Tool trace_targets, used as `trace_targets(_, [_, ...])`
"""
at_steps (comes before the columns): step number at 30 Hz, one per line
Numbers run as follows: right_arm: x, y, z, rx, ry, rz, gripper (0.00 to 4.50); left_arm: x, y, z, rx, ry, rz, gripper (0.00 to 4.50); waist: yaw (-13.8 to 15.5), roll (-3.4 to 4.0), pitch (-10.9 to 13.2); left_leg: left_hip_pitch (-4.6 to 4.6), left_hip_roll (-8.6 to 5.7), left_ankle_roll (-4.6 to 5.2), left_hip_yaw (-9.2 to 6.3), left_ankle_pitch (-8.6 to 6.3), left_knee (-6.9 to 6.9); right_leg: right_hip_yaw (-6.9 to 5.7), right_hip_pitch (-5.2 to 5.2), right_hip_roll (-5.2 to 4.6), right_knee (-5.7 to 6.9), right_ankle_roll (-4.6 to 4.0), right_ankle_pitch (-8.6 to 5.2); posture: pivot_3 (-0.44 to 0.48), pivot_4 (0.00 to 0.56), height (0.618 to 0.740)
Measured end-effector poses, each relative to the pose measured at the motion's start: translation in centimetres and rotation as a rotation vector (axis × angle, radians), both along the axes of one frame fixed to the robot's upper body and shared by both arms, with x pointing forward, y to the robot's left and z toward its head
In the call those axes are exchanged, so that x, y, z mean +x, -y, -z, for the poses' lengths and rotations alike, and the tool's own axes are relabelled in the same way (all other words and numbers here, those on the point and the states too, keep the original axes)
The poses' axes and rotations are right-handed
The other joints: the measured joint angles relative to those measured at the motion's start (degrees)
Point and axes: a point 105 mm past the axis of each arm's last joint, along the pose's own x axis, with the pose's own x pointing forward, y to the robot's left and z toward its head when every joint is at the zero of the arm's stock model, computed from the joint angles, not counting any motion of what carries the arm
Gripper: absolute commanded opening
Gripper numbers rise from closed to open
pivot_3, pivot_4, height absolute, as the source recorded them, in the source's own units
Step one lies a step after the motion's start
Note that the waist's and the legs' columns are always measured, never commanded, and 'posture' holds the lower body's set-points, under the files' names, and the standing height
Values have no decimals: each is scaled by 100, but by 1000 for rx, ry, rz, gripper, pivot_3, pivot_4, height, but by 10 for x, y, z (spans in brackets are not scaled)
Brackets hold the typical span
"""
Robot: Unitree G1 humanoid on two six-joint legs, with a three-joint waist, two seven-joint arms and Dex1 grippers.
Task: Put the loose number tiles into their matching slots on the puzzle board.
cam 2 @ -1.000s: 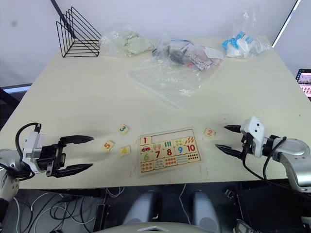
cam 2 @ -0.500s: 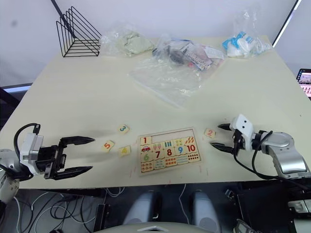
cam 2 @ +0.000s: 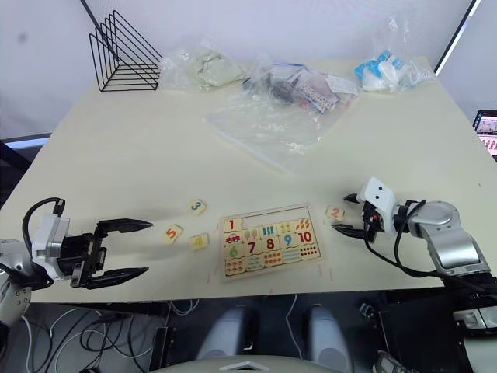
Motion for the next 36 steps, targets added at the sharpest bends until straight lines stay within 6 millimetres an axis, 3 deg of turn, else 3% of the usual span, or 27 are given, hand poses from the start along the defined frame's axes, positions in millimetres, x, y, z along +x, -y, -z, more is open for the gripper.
trace_targets(2, [-1,-3,1,-2,-7,-11,3363,0,0,0,0,0,0,4500,0,0,0,0,0,0,0,0,0,0,0,0,0,0,0,0,150,740])
trace_targets(6, [-2,-4,1,-3,-13,-13,1407,0,1,-1,0,2,5,4500,4,-1,-1,0,0,0,0,0,0,0,0,0,0,0,0,0,150,740])
trace_targets(8, [-2,-5,0,-4,-10,-16,1033,0,1,-1,0,2,5,4500,4,-1,-1,0,0,0,0,0,0,0,0,0,0,0,0,0,150,740])
trace_targets(19, [-6,-8,-9,-52,2,-48,947,-2,0,1,2,-5,0,4500,1,1,1,-1,1,0,-3,0,0,1,-3,-1,0,0,0,0,150,740])
trace_targets(27, [-3,-56,-56,-108,51,-200,947,-6,-5,-2,-8,15,-31,4500,-16,6,4,-9,5,0,-13,0,-4,7,-18,0,0,-1,-1,0,150,740])
trace_targets(36, [-14,-108,-67,-165,-13,-351,947,-13,-5,2,-18,9,-55,4500,-14,6,5,-12,5,0,-19,0,-3,2,-19,-5,1,-1,0,0,150,740])
